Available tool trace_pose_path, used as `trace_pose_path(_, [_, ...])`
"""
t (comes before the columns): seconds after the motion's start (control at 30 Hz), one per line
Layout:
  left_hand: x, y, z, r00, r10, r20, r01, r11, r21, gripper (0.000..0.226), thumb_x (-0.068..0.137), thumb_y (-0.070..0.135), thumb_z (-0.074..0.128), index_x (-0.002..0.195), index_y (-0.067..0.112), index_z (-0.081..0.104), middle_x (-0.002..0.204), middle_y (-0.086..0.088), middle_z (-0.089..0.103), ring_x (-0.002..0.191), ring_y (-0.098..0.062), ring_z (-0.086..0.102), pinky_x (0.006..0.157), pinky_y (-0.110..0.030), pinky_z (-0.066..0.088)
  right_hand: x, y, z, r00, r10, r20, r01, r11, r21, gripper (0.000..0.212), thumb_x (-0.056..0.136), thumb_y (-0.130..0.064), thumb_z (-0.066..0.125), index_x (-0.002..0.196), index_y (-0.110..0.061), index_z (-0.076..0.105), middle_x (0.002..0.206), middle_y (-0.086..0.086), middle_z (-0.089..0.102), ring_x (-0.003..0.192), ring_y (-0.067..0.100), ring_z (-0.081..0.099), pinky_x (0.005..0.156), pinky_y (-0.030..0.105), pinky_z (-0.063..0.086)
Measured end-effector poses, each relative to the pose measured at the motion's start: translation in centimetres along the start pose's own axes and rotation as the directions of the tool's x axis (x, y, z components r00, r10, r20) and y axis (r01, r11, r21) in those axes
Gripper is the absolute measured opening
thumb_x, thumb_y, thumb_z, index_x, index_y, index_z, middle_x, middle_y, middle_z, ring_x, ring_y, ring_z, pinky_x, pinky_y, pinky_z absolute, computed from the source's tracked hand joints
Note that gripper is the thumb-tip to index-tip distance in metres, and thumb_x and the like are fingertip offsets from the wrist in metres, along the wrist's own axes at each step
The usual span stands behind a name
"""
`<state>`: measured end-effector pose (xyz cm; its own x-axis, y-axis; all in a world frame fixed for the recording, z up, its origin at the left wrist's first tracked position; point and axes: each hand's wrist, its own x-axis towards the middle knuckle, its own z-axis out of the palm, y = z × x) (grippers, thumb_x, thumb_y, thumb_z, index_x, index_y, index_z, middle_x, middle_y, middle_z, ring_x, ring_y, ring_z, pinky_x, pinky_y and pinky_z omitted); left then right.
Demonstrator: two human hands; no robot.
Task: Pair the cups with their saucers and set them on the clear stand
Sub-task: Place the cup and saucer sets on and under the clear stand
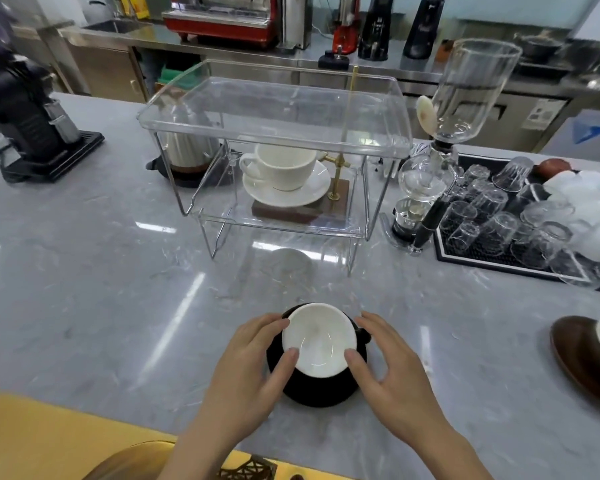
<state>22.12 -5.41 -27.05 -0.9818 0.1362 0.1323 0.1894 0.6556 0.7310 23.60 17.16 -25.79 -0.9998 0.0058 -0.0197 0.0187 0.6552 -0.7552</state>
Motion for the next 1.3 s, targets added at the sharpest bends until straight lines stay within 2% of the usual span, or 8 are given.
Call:
trace_pose_path(0.1, [-0.2,-0.2,0.2,0.997,-0.082,-0.006,0.082,0.995,-0.056,0.056,0.088,0.063,0.052,0.135,0.033,0.059,0.138,0.027,0.048,0.131,0.009,0.041,0.103,-0.007,0.029,-0.2,0.0,0.1,0.999,0.031,-0.015,-0.031,0.999,0.019,0.045,0.091,-0.047,0.060,0.134,-0.045,0.046,0.140,-0.032,0.038,0.132,-0.014,0.031,0.111,0.019,0.027])
trace_pose_path(0.23, [-0.1,0.0,0.3,0.977,-0.208,-0.040,0.199,0.966,-0.164,0.036,0.091,0.044,0.065,0.126,0.038,0.060,0.130,0.030,0.053,0.122,0.001,0.051,0.105,-0.026,0.042,0.0,0.0,0.2,0.992,0.117,-0.052,-0.110,0.985,0.132,0.040,0.090,-0.041,0.063,0.128,-0.043,0.049,0.123,-0.042,0.042,0.116,-0.015,0.045,0.102,0.018,0.035])
trace_pose_path(0.4, [0.0,0.2,0.7,0.920,-0.389,-0.048,0.353,0.875,-0.330,0.041,0.090,0.037,0.069,0.129,0.026,0.063,0.126,0.011,0.063,0.115,-0.010,0.061,0.089,-0.019,0.046,0.3,0.3,0.3,0.964,0.265,0.005,-0.260,0.941,0.218,0.053,0.089,-0.047,0.062,0.138,-0.034,0.047,0.126,-0.021,0.050,0.116,0.007,0.052,0.093,0.024,0.041])
trace_pose_path(0.57, [0.3,0.5,0.7,0.879,-0.474,0.044,0.454,0.807,-0.377,0.044,0.090,0.041,0.070,0.130,0.026,0.062,0.119,0.016,0.065,0.104,-0.005,0.065,0.074,-0.013,0.047,1.1,0.4,0.6,0.930,0.367,0.035,-0.353,0.860,0.370,0.043,0.090,-0.041,0.065,0.130,-0.030,0.054,0.113,-0.020,0.059,0.098,-0.010,0.057,0.074,0.011,0.043])
trace_pose_path(0.73, [0.8,-0.1,0.4,0.810,-0.570,0.137,0.575,0.729,-0.370,0.049,0.081,0.052,0.076,0.121,0.029,0.063,0.111,0.010,0.069,0.093,-0.015,0.070,0.079,-0.036,0.061,1.9,0.9,0.6,0.906,0.419,0.051,-0.399,0.809,0.431,0.050,0.085,-0.045,0.071,0.127,-0.022,0.059,0.115,-0.015,0.063,0.105,-0.002,0.059,0.091,0.024,0.051])
trace_pose_path(0.8, [1.0,-0.2,0.4,0.787,-0.585,0.197,0.610,0.685,-0.398,0.043,0.079,0.049,0.080,0.112,0.025,0.067,0.106,0.003,0.071,0.089,-0.018,0.073,0.074,-0.039,0.064,2.2,1.2,0.7,0.894,0.441,0.081,-0.429,0.789,0.440,0.045,0.082,-0.045,0.074,0.117,-0.020,0.065,0.111,-0.008,0.070,0.103,0.008,0.065,0.095,0.035,0.054])
trace_pose_path(0.97, [1.3,-0.6,0.3,0.745,-0.603,0.284,0.661,0.612,-0.434,0.037,0.079,0.041,0.082,0.099,0.012,0.070,0.076,-0.006,0.072,0.058,-0.020,0.068,0.069,-0.044,0.065,2.3,1.1,0.8,0.892,0.422,0.162,-0.445,0.757,0.478,0.022,0.083,-0.037,0.075,0.090,-0.017,0.078,0.089,0.007,0.076,0.074,0.017,0.068,0.060,0.030,0.056])
trace_pose_path(1.3, [2.0,-1.4,0.5,0.773,-0.574,0.268,0.631,0.656,-0.415,0.049,0.074,0.047,0.084,0.087,0.002,0.068,0.056,-0.005,0.061,0.050,-0.022,0.059,0.057,-0.037,0.055,3.0,0.6,0.1,0.881,0.428,0.202,-0.471,0.757,0.453,0.026,0.084,-0.028,0.076,0.079,-0.003,0.073,0.057,-0.002,0.061,0.052,0.014,0.057,0.055,0.033,0.051])
